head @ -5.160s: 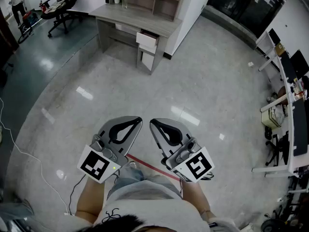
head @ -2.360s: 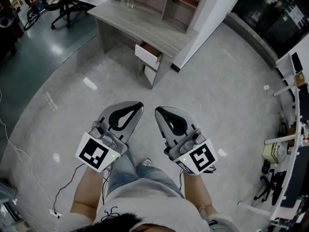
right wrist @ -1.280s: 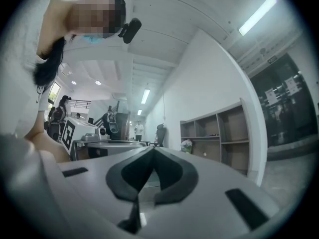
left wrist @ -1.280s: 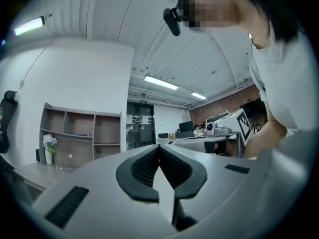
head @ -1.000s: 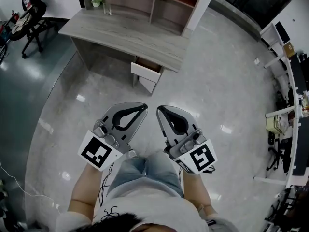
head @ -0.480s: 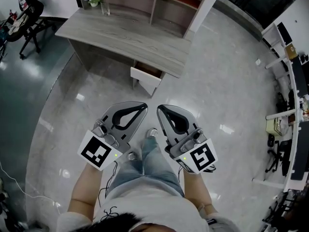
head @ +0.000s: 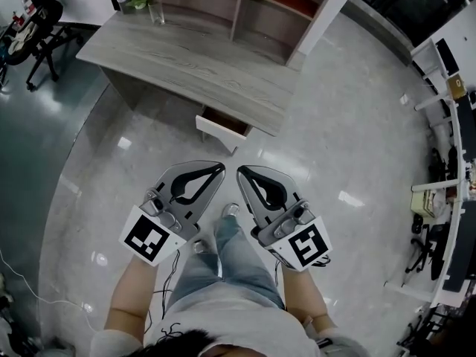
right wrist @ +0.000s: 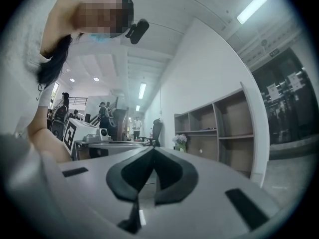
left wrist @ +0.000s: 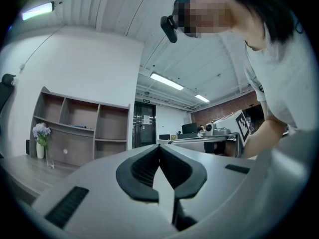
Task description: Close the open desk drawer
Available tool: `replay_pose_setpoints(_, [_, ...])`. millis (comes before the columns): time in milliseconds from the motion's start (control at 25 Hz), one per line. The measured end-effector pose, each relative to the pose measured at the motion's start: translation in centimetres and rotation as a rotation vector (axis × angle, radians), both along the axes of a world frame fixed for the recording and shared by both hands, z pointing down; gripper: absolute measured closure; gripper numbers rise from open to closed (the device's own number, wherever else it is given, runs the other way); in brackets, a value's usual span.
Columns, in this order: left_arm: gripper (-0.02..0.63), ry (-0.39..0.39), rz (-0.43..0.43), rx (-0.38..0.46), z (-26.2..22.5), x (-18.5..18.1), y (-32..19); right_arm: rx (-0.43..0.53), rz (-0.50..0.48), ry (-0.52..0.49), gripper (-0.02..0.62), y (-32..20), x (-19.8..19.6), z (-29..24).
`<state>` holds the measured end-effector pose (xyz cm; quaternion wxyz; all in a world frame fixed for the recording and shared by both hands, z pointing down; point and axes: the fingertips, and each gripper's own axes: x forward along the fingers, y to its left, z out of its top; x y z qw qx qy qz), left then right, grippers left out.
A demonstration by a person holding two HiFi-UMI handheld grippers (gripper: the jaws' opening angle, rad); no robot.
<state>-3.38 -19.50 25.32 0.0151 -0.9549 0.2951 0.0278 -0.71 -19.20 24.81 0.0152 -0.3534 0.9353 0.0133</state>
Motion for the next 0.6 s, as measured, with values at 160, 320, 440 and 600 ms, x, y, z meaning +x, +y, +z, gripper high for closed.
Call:
replay_pose_setpoints(160, [0.595, -0.015, 0.008, -0.009, 1.6, 0.6, -1.9, 0.002, 0.001, 0.0, 0.588, -2.4, 0.7, 1.2])
replay_pose_setpoints(320, [0.595, -0.014, 0.008, -0.026, 3.3, 0.8, -3.7, -0.012, 0.006, -0.003, 0.588, -4.2, 1.2, 2.8])
replay_pose_setpoints(440, [0.595, -0.018, 0.01, -0.035, 4.7, 1.1, -4.5, -0.025, 0.014, -0.006, 0.588, -5.1, 1.6, 4.2])
replay_pose_setpoints(600, [0.595, -0.031, 0.014, -0.043, 7.0, 1.6, -5.2, -0.031, 0.023, 0.002, 0.588, -5.9, 1.8, 6.3])
